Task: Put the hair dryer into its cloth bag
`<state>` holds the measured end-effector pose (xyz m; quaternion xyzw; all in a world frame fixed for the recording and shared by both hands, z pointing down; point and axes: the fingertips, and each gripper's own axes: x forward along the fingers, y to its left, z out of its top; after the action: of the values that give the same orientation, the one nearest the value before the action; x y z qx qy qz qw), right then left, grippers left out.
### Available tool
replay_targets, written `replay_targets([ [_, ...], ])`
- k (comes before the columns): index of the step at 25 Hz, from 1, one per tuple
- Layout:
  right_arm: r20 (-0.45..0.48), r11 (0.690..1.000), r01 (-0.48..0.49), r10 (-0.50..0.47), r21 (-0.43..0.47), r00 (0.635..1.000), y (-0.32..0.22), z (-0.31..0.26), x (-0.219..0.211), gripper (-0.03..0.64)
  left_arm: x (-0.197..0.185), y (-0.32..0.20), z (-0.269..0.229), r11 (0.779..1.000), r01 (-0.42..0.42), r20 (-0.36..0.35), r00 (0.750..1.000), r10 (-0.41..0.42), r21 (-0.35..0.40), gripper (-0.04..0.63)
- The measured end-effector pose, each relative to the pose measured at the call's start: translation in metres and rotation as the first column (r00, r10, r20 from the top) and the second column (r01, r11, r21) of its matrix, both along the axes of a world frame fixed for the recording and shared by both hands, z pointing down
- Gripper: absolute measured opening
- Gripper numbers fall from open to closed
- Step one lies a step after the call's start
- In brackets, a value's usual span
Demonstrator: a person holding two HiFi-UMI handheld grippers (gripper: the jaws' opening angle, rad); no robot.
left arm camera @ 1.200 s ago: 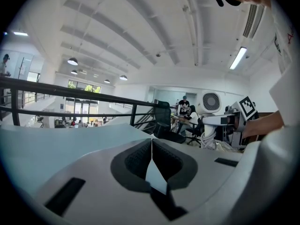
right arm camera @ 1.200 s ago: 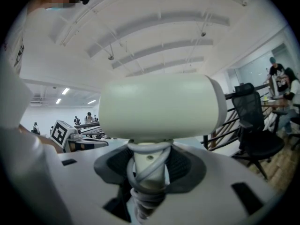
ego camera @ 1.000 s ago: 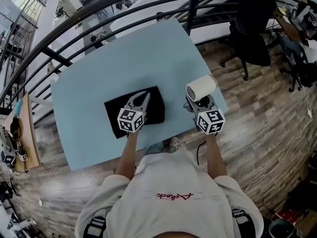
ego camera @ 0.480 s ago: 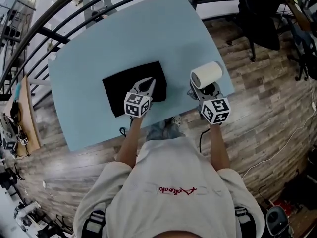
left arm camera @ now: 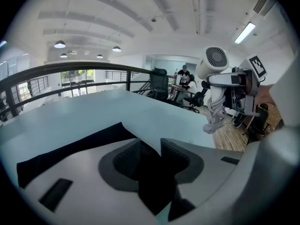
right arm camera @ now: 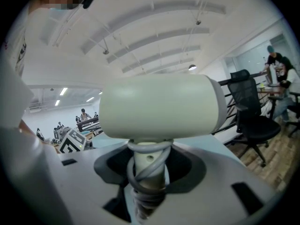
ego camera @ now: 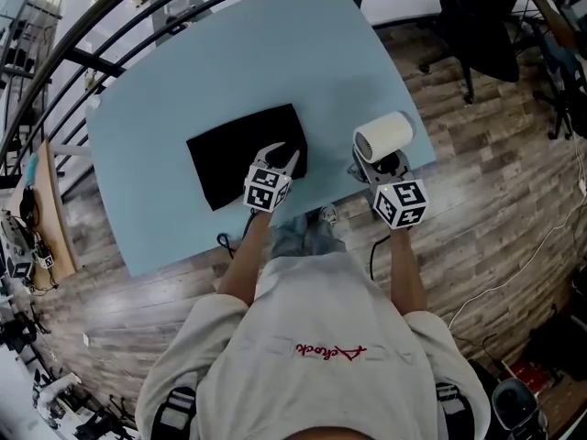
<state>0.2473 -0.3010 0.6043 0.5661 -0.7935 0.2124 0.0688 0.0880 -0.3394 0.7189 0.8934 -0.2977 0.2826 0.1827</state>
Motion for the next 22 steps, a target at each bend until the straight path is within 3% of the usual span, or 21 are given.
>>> replay_targets([
  [1, 0.000, 1.000, -0.002, 0.002, -0.001, 1.000, 0.001, 0.001, 0.001, 0.202, 0.003, 0.002, 0.004, 1.000, -0.010, 0.011, 1.000, 0.010, -0.008, 0.145],
  [4, -0.002, 1.000, -0.005, 0.005, -0.005, 1.000, 0.005, 0.003, 0.003, 0.201, 0.006, 0.007, 0.018, 0.999, -0.031, 0.074, 0.997, 0.033, -0.016, 0.179],
  [8, -0.007, 1.000, -0.014, 0.014, -0.010, 1.000, 0.008, 0.005, 0.008, 0.202, 0.006, 0.009, 0.031, 1.000, -0.027, 0.152, 0.988, 0.029, -0.015, 0.190],
  [13, -0.004, 0.999, -0.028, 0.028, -0.020, 1.000, 0.009, 0.007, 0.013, 0.202, 0.006, 0.006, 0.041, 1.000, -0.010, 0.178, 0.984, 0.014, -0.021, 0.190],
  [18, 0.000, 0.999, -0.029, 0.029, -0.022, 1.000, 0.010, 0.007, 0.016, 0.202, 0.000, 0.004, 0.038, 0.999, 0.025, 0.186, 0.982, -0.019, -0.033, 0.067],
  [22, 0.005, 0.999, -0.023, 0.023, -0.024, 1.000, 0.011, 0.009, 0.015, 0.202, -0.002, 0.004, 0.037, 0.998, 0.046, 0.169, 0.985, -0.038, -0.046, 0.026],
])
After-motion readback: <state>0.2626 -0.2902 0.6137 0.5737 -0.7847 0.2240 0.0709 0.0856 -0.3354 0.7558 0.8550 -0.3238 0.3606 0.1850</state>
